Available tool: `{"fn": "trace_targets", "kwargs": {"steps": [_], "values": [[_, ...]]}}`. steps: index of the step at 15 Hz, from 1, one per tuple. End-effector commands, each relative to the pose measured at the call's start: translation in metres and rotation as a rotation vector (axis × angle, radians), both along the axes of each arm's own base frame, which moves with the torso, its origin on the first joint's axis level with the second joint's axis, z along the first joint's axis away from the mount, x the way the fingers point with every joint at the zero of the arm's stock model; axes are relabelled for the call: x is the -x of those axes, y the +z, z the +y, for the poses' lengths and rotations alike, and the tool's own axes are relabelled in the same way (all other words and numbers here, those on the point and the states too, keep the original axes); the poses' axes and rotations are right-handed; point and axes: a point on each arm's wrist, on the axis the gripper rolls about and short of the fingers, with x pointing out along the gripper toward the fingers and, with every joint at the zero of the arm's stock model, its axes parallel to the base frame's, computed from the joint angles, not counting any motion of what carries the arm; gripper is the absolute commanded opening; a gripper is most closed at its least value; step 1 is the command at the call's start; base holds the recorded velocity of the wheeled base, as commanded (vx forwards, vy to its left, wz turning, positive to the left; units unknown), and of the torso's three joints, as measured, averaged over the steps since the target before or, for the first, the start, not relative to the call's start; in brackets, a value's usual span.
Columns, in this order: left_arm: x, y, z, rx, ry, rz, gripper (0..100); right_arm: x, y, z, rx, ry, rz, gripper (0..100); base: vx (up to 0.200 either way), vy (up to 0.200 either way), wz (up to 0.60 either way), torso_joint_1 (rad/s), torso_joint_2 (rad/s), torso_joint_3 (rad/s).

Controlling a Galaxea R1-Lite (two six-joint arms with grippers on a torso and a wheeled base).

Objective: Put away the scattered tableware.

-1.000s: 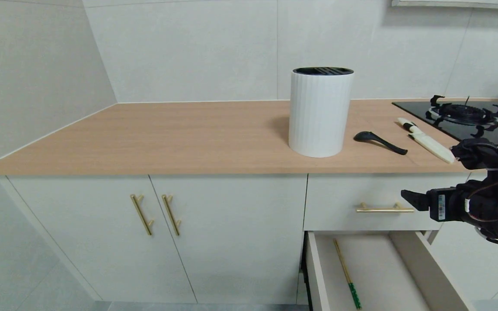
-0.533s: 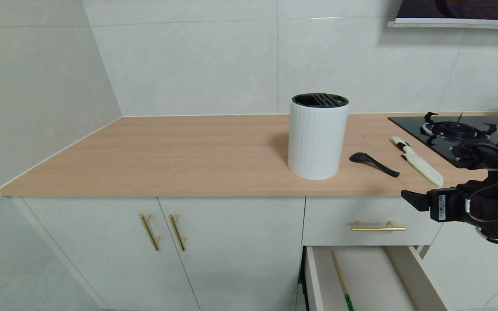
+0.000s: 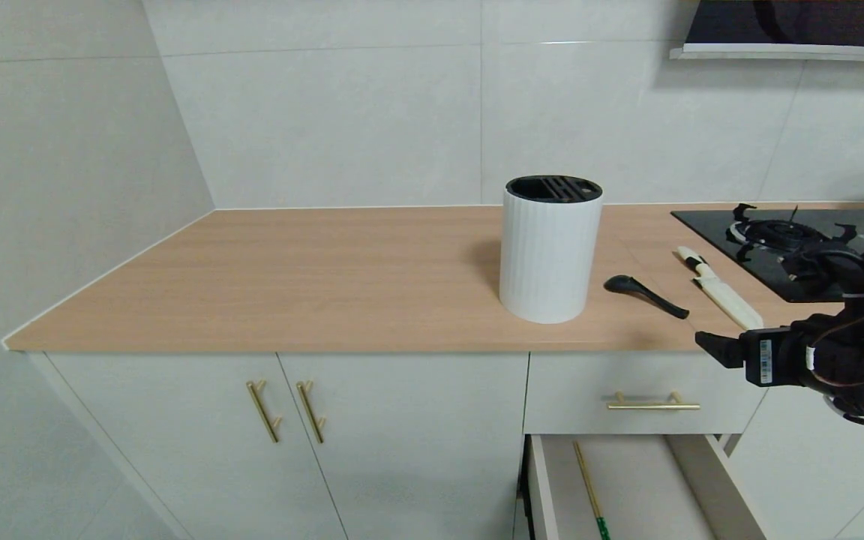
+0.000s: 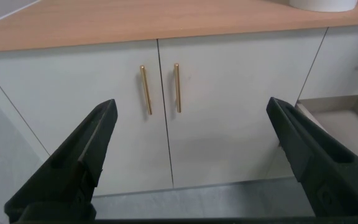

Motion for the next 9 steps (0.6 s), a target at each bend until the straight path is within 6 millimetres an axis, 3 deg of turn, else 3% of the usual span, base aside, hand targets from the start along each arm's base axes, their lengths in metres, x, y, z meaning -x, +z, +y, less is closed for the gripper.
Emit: {"fn": "trace_targets", "kwargs": {"steps": [1,4,9], "values": [[0.0,0.0,0.0,0.0,0.001,0.001,100,-0.002,-0.002,0.001,0.002,0.001,0.008,100,0.0,0.0,0.0,0.0,0.0,0.0],[0.0,0.0,0.0,0.0,-0.001,0.001,100,-0.014,-0.004,0.002,0.008,0.017,0.019,100,0.0,0.0,0.0,0.0,0.0,0.0],[0.0,0.0,0.0,0.0,-0.001,0.001,100,-0.064,-0.001,-0.011,-0.042,0.103,0.001,100,0.0,0.0,0.0,0.0,0.0,0.0]]}}
